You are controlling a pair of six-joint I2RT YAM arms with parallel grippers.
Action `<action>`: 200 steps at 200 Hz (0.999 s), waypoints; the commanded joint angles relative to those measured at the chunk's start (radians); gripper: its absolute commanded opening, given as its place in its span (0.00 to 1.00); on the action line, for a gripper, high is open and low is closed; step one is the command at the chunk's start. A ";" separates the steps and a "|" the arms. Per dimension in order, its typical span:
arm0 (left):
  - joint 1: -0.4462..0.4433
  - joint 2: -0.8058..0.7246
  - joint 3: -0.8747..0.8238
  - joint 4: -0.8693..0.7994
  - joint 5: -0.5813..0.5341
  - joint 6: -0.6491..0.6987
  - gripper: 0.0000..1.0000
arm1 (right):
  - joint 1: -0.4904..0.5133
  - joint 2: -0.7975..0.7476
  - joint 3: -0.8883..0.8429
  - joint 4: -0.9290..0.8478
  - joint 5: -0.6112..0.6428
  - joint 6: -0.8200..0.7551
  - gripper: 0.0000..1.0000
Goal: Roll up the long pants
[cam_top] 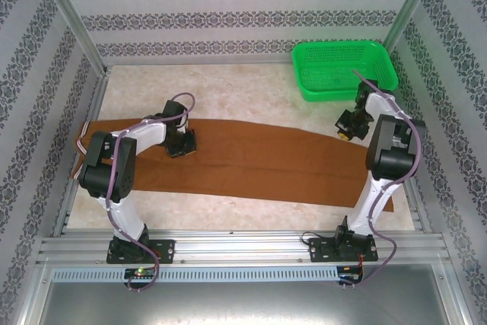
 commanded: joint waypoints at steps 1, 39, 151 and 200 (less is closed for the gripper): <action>-0.026 -0.084 -0.009 -0.069 -0.167 0.000 0.00 | 0.035 -0.217 -0.079 0.017 0.078 -0.009 0.00; -0.021 -0.304 -0.009 -0.140 -0.371 0.018 0.40 | 0.030 -0.420 -0.208 0.014 0.099 0.003 0.30; 0.644 -0.358 -0.068 -0.009 -0.236 -0.077 0.59 | 0.023 -0.401 -0.334 0.043 -0.001 -0.013 0.62; 0.645 -0.252 0.001 0.005 -0.240 -0.077 0.00 | 0.011 -0.379 -0.332 0.036 0.047 -0.014 0.59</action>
